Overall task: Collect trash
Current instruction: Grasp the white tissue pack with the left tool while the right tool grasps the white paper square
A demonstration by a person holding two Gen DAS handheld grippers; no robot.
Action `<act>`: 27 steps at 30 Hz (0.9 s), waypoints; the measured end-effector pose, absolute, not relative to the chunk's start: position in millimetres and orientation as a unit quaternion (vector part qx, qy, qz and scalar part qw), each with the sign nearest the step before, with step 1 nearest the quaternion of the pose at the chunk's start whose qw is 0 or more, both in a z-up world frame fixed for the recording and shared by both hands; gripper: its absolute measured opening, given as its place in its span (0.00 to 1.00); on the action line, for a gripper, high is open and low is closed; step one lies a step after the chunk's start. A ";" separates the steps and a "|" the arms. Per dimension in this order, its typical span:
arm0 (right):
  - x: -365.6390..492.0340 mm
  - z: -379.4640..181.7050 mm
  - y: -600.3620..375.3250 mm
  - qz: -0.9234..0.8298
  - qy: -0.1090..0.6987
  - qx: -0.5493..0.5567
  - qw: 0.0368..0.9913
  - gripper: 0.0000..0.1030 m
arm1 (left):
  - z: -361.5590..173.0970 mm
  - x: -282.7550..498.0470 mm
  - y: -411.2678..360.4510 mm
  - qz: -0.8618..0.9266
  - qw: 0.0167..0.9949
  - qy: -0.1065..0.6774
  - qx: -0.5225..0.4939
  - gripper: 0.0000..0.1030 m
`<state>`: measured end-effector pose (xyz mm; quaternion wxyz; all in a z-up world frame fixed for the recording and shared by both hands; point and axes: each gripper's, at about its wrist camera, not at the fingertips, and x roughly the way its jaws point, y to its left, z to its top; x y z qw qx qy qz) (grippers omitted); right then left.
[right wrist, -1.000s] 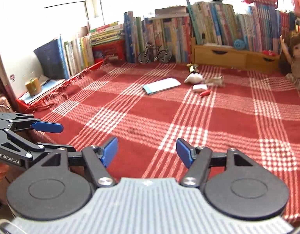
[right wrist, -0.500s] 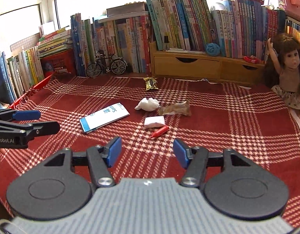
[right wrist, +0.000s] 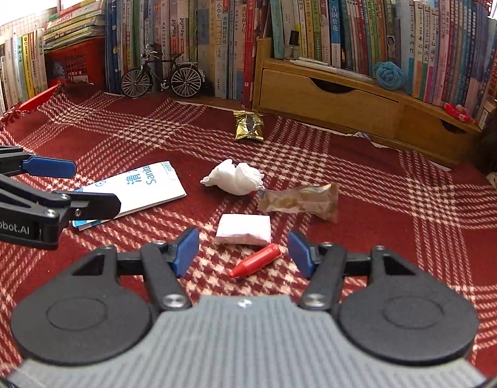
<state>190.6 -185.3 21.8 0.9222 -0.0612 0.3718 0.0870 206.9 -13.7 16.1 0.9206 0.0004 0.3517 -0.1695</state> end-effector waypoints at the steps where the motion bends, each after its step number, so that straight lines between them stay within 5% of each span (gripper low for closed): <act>1: 194.7 18.3 -183.4 0.087 0.372 -0.068 0.922 0.72 | 13.8 207.6 -14.8 -0.170 0.919 0.357 0.005 0.85; 5: 205.2 4.0 -176.5 0.087 0.379 -0.094 0.917 0.71 | 5.3 212.9 -19.0 -0.164 0.916 0.365 0.021 0.85; 9: 202.8 1.9 -177.3 0.098 0.373 -0.077 0.920 0.46 | -0.3 219.0 -23.2 -0.163 0.913 0.373 0.024 0.83; 14: 189.6 7.8 -177.7 0.110 0.355 -0.075 0.925 0.45 | 1.3 217.1 -27.2 -0.134 0.919 0.369 0.045 0.41; 17: 181.6 14.5 -178.7 0.116 0.350 -0.065 0.927 0.45 | 6.7 209.9 -24.5 -0.140 0.917 0.371 0.040 0.28; 27: 123.9 47.3 -177.1 0.140 0.332 -0.053 0.932 0.45 | 35.6 144.2 -10.4 -0.143 0.925 0.352 0.029 0.20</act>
